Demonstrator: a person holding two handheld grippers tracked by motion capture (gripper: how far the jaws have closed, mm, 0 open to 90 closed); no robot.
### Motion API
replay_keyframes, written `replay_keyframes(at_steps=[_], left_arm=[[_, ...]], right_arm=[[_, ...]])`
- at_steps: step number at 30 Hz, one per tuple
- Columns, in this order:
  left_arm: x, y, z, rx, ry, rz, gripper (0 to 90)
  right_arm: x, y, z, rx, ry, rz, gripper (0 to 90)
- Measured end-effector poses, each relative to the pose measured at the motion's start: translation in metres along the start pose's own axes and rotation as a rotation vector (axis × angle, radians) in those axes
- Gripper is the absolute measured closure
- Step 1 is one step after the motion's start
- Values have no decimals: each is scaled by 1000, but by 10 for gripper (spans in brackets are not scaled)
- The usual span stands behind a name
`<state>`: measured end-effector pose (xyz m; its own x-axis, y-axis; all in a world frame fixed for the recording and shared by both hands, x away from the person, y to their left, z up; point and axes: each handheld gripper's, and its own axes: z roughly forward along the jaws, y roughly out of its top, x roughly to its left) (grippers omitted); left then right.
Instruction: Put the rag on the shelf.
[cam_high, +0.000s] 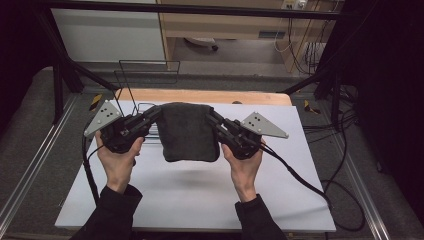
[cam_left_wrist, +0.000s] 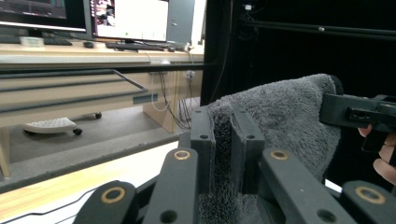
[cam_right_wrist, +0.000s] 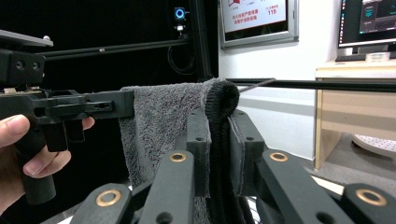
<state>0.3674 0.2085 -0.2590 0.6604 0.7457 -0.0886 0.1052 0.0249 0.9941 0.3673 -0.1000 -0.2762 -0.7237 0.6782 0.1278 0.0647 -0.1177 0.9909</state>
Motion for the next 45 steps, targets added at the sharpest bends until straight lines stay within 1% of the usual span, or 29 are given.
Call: replay_keyframes(at_steps=[3,8,11,17,19,26,27,30,36,38,40,45], left_arm=[[4,7,-3,-12,14,4,810],[12,17,-7,-44,33,-2,811],[18,24,-8,-53,48,-3,811],[27,32,-13,-83,66,-12,811],[31,36,-14,-86,76,-8,811],[42,53,-20,-124,104,-5,812],[44,56,-21,-132,105,-8,812],[47,63,-23,-146,117,1,812],[55,76,-27,-176,129,-4,812],[57,81,-28,-186,132,-2,813],[58,86,-28,-196,139,6,812],[65,98,-26,-216,148,2,812]], right_arm=[[3,4,7,-10,0,-8,806],[9,13,20,-29,-3,-22,806],[12,19,29,-40,-2,-23,806],[17,28,44,-55,-2,-40,806],[19,31,49,-59,1,-43,807],[26,47,69,-79,3,-66,807],[26,49,71,-84,4,-68,807],[28,55,78,-94,5,-61,808],[31,69,92,-115,0,-82,808],[32,74,96,-121,1,-81,808],[32,79,100,-128,0,-85,808],[32,91,110,-144,-2,-91,809]])
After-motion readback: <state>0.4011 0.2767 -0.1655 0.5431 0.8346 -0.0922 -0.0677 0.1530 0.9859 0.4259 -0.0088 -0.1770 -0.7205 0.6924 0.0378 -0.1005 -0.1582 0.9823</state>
